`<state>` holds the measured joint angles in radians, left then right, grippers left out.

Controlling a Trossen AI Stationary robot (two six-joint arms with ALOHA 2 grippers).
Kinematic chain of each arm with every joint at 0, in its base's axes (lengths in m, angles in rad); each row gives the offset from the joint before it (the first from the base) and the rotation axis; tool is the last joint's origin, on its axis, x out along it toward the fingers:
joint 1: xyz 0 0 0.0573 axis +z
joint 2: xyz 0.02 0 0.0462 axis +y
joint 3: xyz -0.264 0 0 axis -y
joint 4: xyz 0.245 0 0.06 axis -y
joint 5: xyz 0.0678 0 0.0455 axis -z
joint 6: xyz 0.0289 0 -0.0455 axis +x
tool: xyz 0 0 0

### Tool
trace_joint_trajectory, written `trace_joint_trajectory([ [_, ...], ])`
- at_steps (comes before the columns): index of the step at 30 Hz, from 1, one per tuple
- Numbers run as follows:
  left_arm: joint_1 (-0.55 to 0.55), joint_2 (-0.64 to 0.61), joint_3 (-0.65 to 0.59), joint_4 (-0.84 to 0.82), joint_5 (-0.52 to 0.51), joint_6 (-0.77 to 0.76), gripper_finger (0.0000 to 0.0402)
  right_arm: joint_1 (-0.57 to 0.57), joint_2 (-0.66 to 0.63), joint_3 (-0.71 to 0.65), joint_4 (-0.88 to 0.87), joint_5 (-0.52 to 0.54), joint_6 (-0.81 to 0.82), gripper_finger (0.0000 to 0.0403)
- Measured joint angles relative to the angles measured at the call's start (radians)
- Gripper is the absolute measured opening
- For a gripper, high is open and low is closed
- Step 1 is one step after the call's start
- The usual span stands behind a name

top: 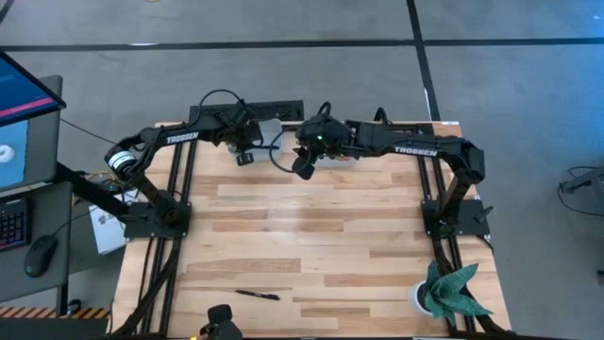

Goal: Sort pens & pencils
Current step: Put the top black pen into the left gray bin

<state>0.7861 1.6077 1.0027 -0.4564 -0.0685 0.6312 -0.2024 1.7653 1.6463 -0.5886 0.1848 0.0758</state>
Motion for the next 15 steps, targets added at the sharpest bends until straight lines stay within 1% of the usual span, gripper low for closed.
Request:
trace_joint_trajectory([
  [8, -0.001, 0.0, 0.0, -0.028, -0.01, 0.023, 0.0048, 0.0, 0.0, 0.0, -0.033, 0.0, 0.014, 0.0133],
  [15, 0.0, 0.0, 0.0, -0.015, -0.111, -0.004, 0.0048, -0.001, 0.0, 0.0, -0.032, 0.0, 0.013, 0.0134],
])
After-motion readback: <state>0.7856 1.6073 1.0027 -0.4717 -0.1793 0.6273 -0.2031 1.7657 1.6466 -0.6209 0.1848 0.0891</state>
